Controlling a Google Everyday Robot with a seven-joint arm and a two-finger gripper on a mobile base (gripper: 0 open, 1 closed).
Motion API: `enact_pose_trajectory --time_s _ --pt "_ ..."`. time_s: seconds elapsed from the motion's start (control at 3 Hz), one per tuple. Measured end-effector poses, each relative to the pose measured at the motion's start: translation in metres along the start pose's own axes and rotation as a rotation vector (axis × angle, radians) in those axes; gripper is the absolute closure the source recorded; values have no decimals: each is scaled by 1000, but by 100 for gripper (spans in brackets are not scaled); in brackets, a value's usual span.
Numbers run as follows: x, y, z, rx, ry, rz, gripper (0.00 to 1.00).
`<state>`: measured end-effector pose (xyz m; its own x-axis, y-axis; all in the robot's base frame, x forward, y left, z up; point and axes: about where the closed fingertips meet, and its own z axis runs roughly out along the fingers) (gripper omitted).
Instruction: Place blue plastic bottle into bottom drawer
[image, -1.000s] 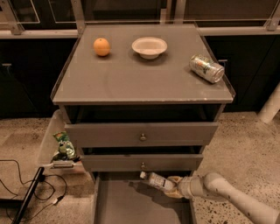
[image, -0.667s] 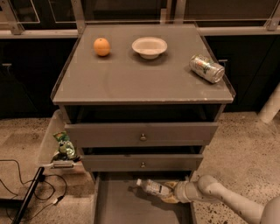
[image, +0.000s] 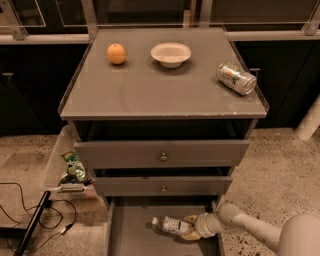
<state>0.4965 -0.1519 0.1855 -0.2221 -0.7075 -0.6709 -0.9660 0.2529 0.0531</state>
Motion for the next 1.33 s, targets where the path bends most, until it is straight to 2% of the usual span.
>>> enact_pose_trajectory --time_s 0.67,1.0,1.33 --pt "20 11 39 -51 3 -4 100" --pt "21 11 41 -53 3 -3 83" --pt "21 11 41 -53 3 -3 62"
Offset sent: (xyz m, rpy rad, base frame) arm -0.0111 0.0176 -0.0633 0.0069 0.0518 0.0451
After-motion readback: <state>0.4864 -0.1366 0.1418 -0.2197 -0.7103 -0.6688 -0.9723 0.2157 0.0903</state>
